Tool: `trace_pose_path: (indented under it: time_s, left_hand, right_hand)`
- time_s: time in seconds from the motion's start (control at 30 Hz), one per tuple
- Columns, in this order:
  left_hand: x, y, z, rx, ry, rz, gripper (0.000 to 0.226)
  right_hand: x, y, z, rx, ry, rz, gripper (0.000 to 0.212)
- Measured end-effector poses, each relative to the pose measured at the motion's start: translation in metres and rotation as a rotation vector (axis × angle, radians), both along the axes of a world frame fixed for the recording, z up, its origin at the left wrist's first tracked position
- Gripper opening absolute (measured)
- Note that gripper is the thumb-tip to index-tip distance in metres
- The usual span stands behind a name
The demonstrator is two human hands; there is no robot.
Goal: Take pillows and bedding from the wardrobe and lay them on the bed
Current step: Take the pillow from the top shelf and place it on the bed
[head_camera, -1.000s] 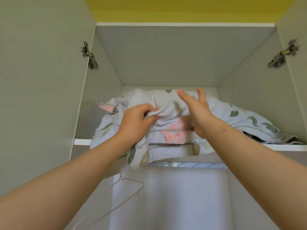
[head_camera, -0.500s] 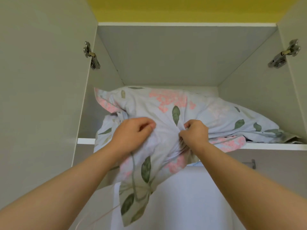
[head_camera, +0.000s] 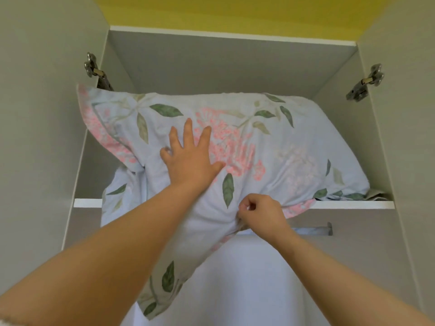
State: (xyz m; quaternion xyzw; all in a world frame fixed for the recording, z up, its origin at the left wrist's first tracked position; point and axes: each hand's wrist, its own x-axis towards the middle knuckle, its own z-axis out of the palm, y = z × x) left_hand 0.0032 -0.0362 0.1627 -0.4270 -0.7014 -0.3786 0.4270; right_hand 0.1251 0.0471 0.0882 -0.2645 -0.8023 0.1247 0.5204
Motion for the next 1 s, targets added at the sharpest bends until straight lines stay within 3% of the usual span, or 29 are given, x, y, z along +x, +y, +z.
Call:
trace_pose_path:
  time_s: [0.2, 0.27, 0.37, 0.4, 0.5, 0.63, 0.77, 0.9, 1.0]
  left_hand:
    - [-0.013, 0.001, -0.014, -0.022, 0.023, -0.023, 0.065]
    - [-0.015, -0.001, -0.017, -0.033, 0.046, -0.001, 0.060]
    - [-0.016, 0.001, -0.022, 0.004, 0.026, -0.012, 0.059]
    - [-0.016, 0.002, -0.022, 0.032, 0.016, -0.037, 0.059]
    - [-0.017, 0.005, -0.022, 0.105, 0.006, -0.115, 0.055]
    - [-0.020, -0.001, -0.030, 0.118, 0.112, -0.206, 0.045]
    - [-0.018, -0.017, -0.039, 0.134, 0.288, -0.226, 0.034]
    - [-0.013, -0.033, -0.040, 0.144, 0.430, -0.089, 0.028]
    - [0.005, -0.045, -0.027, 0.176, 0.412, -0.050, 0.038]
  right_hand:
    - [-0.002, -0.006, 0.018, 0.098, 0.256, -0.181, 0.012]
    - [0.001, -0.009, 0.027, 0.110, 0.267, -0.298, 0.031]
    - [0.005, -0.007, 0.037, 0.025, 0.238, -0.283, 0.054]
    - [0.003, -0.005, 0.037, -0.017, 0.204, -0.243, 0.051]
    - [-0.003, 0.002, 0.031, -0.090, 0.208, -0.129, 0.018]
    - [0.004, 0.004, 0.028, -0.097, 0.146, -0.132, 0.037]
    - [0.013, 0.003, 0.020, -0.135, 0.104, -0.127, 0.031]
    - [0.027, -0.009, 0.021, -0.147, 0.295, -0.089, 0.012]
    - [0.040, -0.020, 0.034, -0.180, 0.387, -0.051, 0.054]
